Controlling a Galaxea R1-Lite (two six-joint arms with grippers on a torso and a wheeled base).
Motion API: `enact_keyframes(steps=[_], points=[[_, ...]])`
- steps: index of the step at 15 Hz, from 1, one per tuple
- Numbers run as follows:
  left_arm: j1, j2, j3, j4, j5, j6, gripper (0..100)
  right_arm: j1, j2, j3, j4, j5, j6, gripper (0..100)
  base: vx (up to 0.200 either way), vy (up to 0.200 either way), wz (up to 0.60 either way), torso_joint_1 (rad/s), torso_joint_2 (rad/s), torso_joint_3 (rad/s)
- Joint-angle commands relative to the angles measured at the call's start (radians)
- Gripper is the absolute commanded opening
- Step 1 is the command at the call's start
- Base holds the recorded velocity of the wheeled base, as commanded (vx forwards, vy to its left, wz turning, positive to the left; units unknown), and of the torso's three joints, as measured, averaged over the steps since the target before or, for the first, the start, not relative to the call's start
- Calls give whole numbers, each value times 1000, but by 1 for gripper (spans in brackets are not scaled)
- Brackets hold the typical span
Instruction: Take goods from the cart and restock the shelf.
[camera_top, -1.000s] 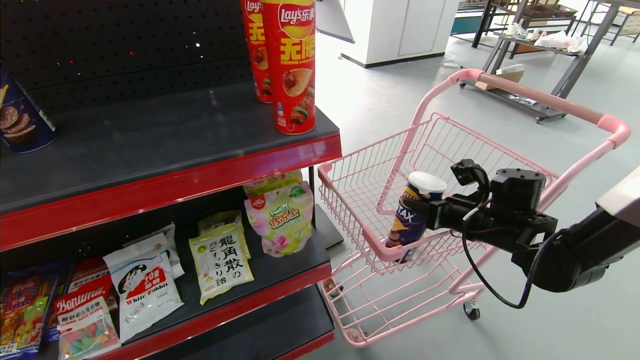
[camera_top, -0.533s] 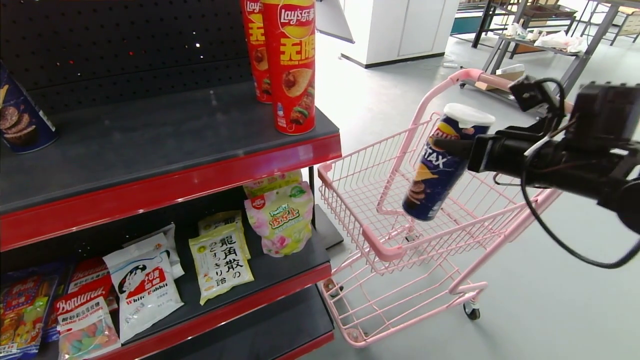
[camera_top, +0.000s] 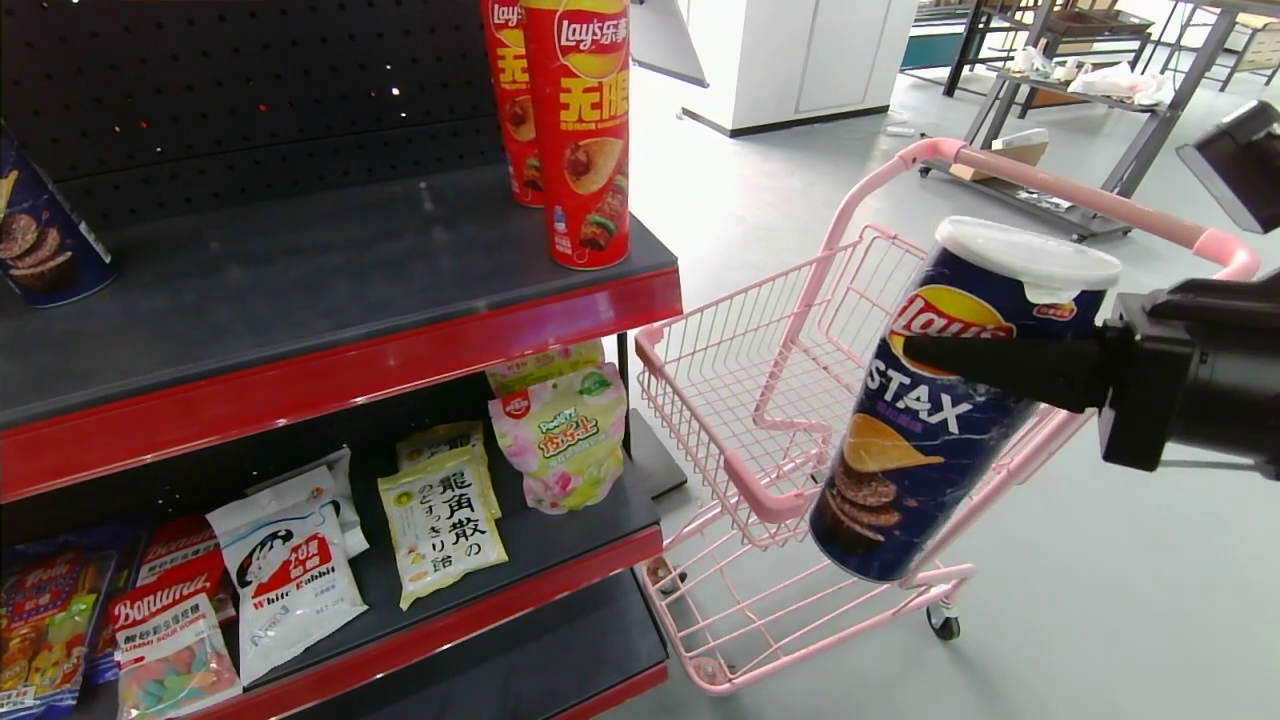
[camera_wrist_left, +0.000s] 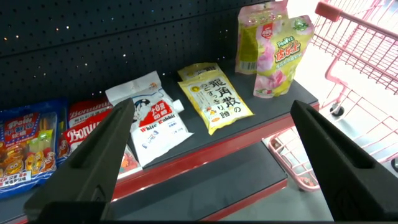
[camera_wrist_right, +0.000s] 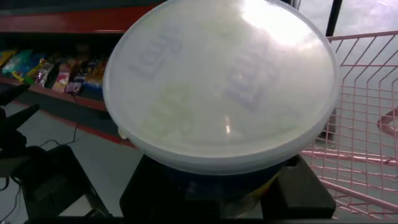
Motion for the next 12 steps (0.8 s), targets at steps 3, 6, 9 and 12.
enact_keyframes(steps=[3, 6, 9, 12], points=[[1, 1, 0, 0, 0, 0, 100, 20, 4, 19, -2, -9, -35, 0, 0, 0, 0, 0, 0, 0], [1, 1, 0, 0, 0, 0, 100, 20, -2, 43, 0, -14, -41, 0, 0, 0, 0, 0, 0, 0], [1, 1, 0, 0, 0, 0, 100, 20, -36, 91, 0, -12, -77, 0, 0, 0, 0, 74, -281, -203], [-1, 1, 0, 0, -2, 0, 100, 20, -44, 91, 0, -12, -93, 0, 0, 0, 0, 144, -492, -334]])
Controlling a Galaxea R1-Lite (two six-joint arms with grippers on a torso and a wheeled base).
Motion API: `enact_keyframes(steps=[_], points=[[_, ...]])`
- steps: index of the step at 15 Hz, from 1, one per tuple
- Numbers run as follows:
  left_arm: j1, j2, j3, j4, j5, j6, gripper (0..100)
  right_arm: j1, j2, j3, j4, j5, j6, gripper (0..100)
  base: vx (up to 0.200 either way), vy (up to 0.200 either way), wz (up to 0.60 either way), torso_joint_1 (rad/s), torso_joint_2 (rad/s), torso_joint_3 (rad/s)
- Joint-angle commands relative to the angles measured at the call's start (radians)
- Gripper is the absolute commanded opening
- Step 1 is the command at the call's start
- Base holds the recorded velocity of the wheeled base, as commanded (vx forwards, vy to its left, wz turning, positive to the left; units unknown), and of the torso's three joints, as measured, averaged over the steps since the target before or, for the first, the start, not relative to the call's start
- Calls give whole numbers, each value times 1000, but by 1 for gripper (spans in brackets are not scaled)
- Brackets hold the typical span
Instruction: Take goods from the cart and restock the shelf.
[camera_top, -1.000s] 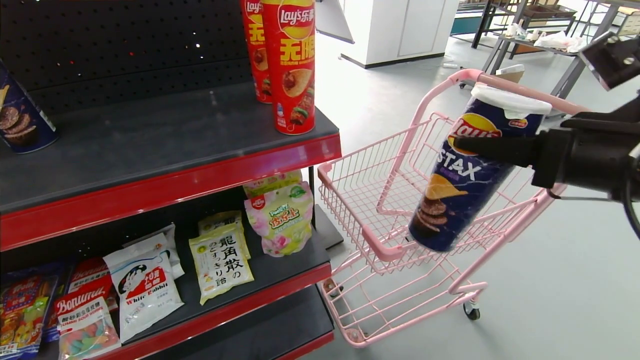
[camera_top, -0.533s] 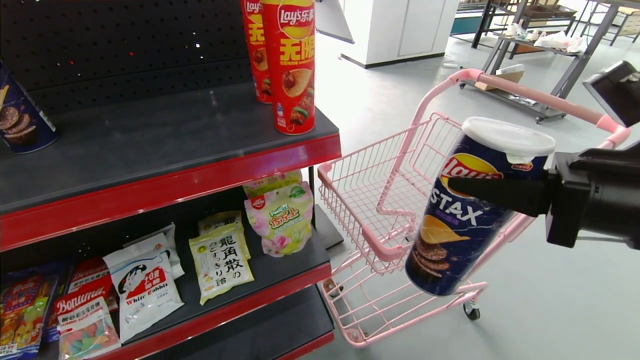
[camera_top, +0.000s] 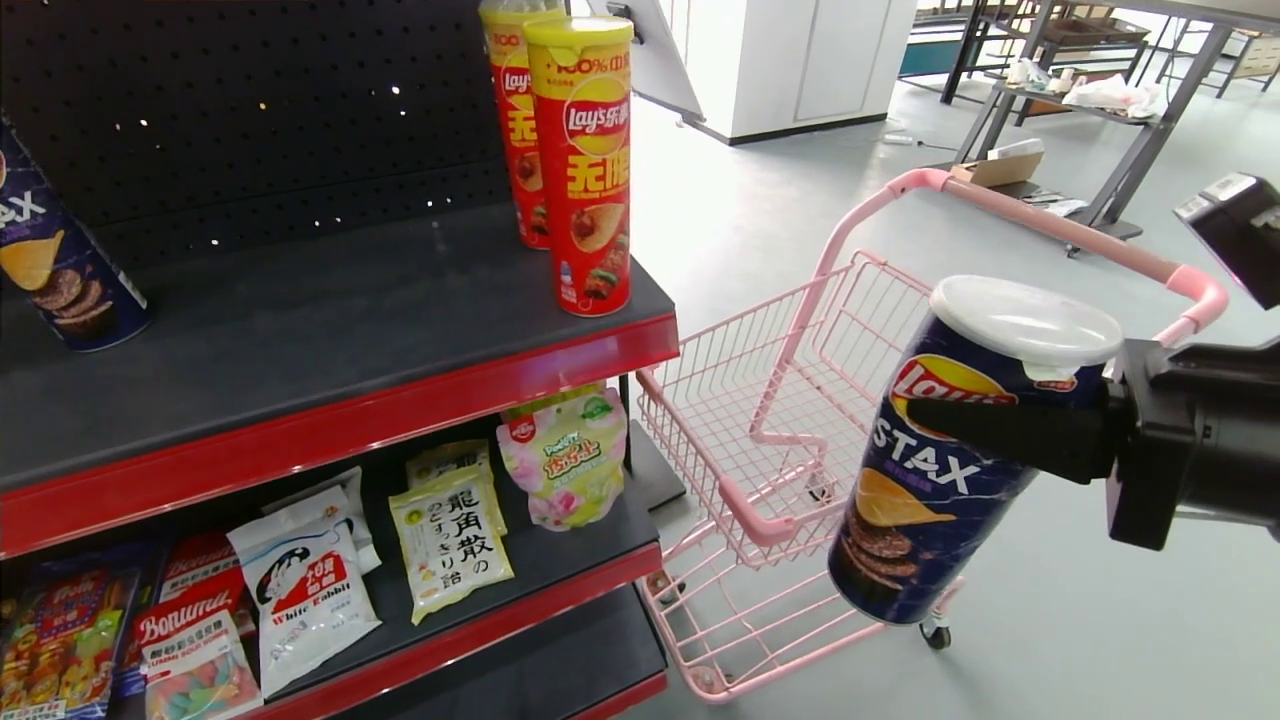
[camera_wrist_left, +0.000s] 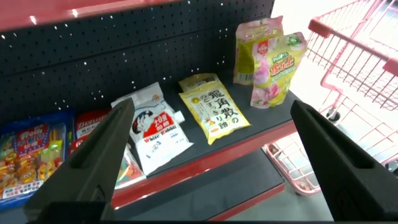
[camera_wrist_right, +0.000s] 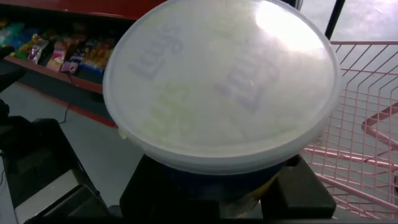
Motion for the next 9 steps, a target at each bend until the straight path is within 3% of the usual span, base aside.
enact_keyframes(steps=[1, 9], points=[[1, 1, 0, 1, -1, 0, 100, 1, -7, 3, 0, 0, -4, 0, 0, 0, 0, 178, -535, -369], [0, 1, 0, 1, -1, 1, 100, 1, 3, -10, 0, -1, -17, 0, 0, 0, 0, 202, -559, -358]])
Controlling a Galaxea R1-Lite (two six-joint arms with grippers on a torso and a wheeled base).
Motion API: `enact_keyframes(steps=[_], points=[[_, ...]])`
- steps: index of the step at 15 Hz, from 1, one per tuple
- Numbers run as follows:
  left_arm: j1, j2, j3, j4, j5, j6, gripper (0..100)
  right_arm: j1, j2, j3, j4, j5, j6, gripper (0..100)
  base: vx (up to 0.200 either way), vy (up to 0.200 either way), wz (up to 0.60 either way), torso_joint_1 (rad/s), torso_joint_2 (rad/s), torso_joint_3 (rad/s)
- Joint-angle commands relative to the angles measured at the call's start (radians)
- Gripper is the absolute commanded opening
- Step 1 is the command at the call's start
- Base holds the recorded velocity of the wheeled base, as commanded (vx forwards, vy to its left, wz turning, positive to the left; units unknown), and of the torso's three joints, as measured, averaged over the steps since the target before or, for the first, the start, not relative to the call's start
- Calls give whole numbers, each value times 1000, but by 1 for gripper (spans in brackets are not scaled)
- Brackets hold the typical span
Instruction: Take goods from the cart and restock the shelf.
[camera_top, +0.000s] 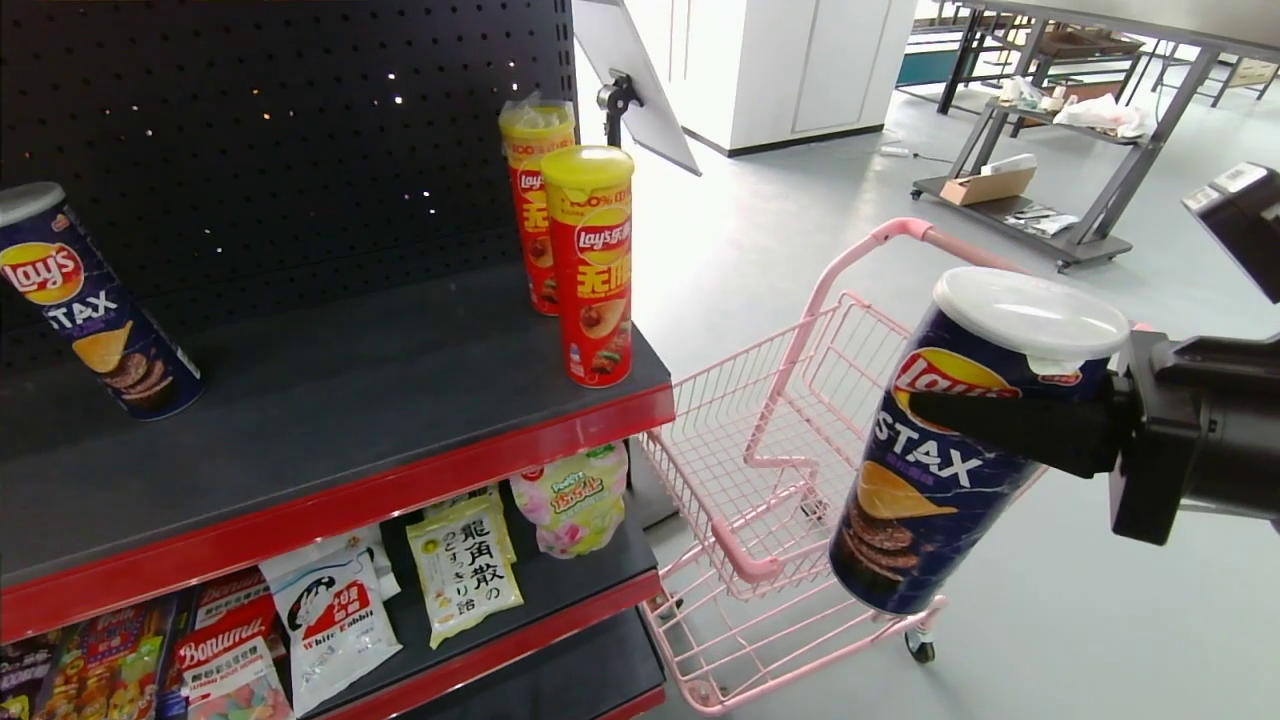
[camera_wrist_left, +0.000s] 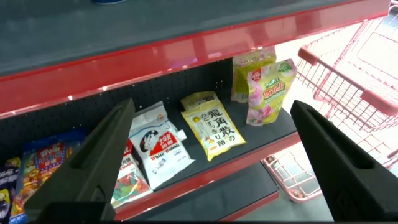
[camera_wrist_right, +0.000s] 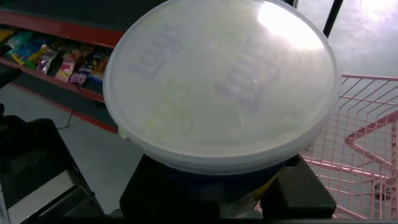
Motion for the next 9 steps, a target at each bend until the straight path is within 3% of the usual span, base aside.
enact_keyframes(steps=[1, 3, 9], points=[[1, 1, 0, 0, 0, 0, 100, 0, 4, -1, 0, 1, -1, 0, 0, 0, 0, 163, -427, -271], [1, 1, 0, 0, 0, 0, 100, 2, 3, -1, 0, 2, -1, 0, 0, 0, 0, 163, -405, -244], [-1, 1, 0, 0, 0, 0, 100, 0, -1, 1, -2, -1, 1, 0, -200, 0, 0, 27, -50, -30]])
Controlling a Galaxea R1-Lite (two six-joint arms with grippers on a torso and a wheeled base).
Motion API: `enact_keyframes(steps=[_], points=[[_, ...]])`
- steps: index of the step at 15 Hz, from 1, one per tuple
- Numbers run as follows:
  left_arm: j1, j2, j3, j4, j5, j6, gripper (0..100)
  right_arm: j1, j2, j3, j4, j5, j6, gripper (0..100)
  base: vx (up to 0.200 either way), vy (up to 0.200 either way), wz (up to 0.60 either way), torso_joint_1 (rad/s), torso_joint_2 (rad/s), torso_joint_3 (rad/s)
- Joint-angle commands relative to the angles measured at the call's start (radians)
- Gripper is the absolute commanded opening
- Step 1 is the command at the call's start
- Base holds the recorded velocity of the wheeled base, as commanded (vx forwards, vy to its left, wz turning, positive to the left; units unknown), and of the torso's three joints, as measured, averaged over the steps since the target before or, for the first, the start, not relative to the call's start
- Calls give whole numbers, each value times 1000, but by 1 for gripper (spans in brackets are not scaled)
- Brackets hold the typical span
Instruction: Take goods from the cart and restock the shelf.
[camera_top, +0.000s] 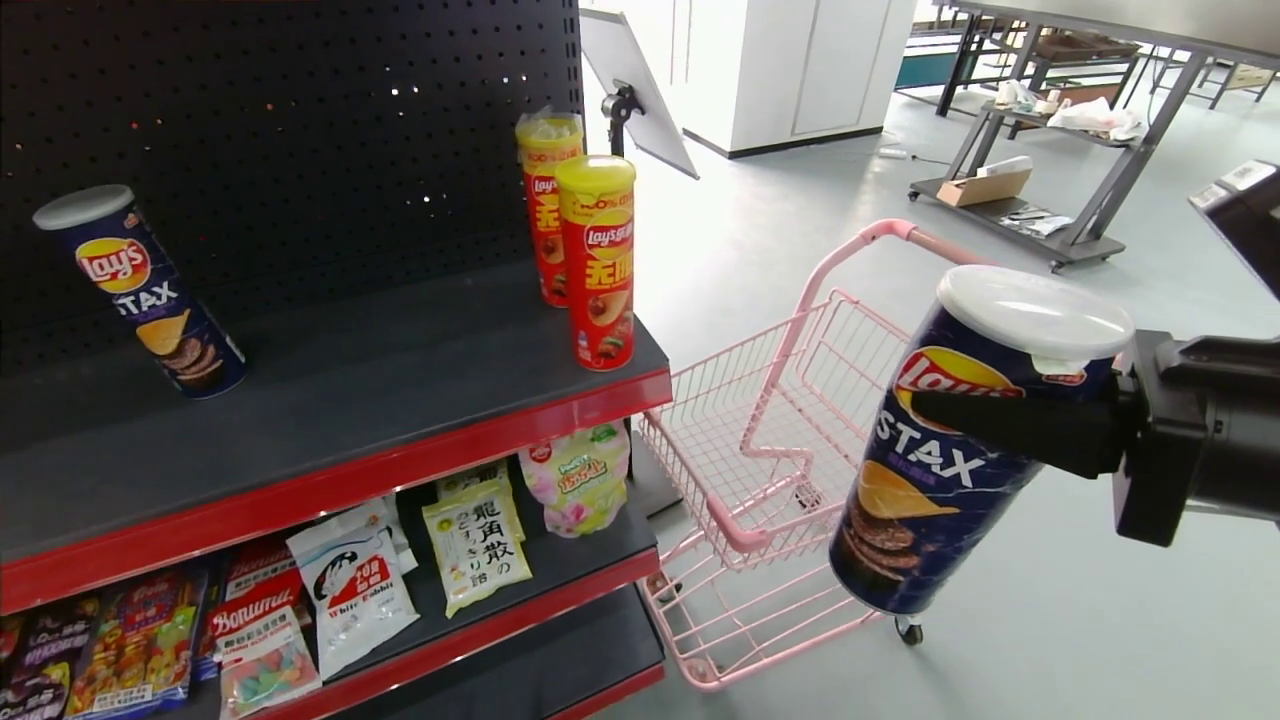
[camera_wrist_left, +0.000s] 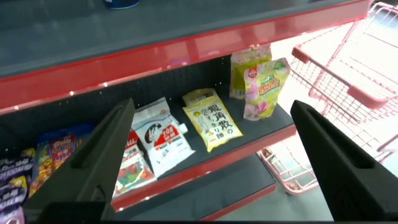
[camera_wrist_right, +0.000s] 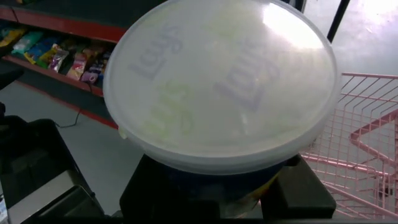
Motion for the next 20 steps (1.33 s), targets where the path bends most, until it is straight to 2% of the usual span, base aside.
enact_keyframes(steps=[1, 2, 14, 17, 20], points=[[1, 1, 0, 0, 0, 0, 100, -1, 1, 1, -1, -1, 0, 0, -200, 0, 0, 2, -12, 2], [1, 1, 0, 0, 0, 0, 100, -1, -1, 1, 1, -1, 0, 0, -200, 0, 0, 7, -12, 2], [-1, 1, 0, 0, 0, 0, 100, -1, -4, 10, -2, -2, 0, 0, 0, 0, 600, 2, 2, 2], [1, 1, 0, 0, 0, 0, 100, -1, -21, 31, -2, 1, -11, 0, 0, 0, 0, 0, 0, 0], [-1, 1, 0, 0, 0, 0, 100, 1, -64, 83, -7, 22, -25, 0, 0, 200, 0, 6, 2, 1]])
